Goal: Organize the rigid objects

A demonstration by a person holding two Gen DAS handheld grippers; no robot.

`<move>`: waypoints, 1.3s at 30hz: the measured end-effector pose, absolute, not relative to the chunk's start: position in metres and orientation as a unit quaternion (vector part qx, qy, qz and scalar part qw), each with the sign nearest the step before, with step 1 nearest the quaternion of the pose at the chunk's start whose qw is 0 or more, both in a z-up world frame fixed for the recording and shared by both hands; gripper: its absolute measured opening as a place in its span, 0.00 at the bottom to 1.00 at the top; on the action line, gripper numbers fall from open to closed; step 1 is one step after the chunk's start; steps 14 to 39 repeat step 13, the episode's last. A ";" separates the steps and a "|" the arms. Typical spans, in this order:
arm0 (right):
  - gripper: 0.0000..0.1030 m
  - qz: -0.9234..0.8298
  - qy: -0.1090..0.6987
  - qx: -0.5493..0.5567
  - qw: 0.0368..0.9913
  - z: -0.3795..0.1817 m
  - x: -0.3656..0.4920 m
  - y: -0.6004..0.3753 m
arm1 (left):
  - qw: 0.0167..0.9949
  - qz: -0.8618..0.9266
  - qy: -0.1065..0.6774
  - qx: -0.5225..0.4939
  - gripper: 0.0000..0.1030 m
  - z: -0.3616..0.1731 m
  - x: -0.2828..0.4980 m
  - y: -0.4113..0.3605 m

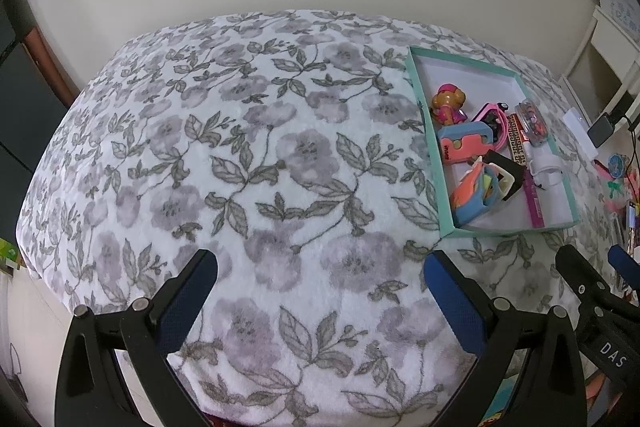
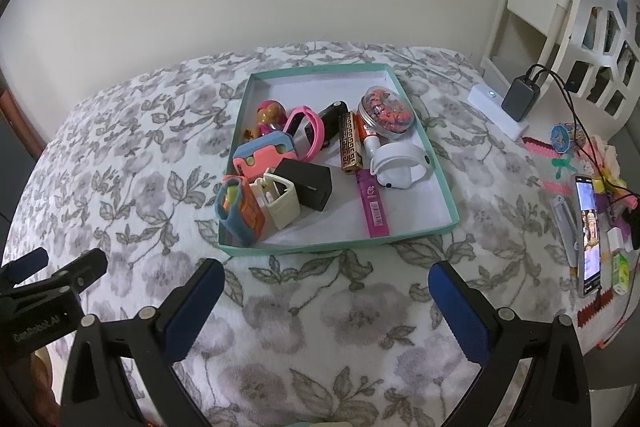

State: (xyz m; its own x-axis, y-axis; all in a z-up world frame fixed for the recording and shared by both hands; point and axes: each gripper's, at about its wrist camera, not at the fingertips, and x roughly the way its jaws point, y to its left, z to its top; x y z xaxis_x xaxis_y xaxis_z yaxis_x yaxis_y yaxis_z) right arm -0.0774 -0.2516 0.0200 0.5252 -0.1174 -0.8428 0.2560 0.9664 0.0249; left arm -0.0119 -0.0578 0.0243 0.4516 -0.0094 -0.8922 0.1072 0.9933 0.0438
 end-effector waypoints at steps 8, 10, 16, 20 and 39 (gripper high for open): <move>1.00 -0.104 0.480 0.073 0.868 0.017 -0.075 -0.251 | 0.848 -0.034 0.526 0.048 1.00 0.022 -0.011 -0.057; 1.00 -0.103 0.480 0.071 0.868 0.017 -0.075 -0.251 | 0.850 -0.032 0.523 0.046 1.00 0.022 -0.011 -0.056; 1.00 -0.102 0.480 0.070 0.869 0.017 -0.074 -0.251 | 0.855 -0.031 0.516 0.039 1.00 0.024 -0.012 -0.054; 1.00 -0.102 0.480 0.070 0.869 0.017 -0.074 -0.251 | 0.855 -0.031 0.516 0.039 1.00 0.024 -0.012 -0.054; 1.00 -0.102 0.480 0.070 0.869 0.017 -0.074 -0.251 | 0.855 -0.031 0.516 0.039 1.00 0.024 -0.012 -0.054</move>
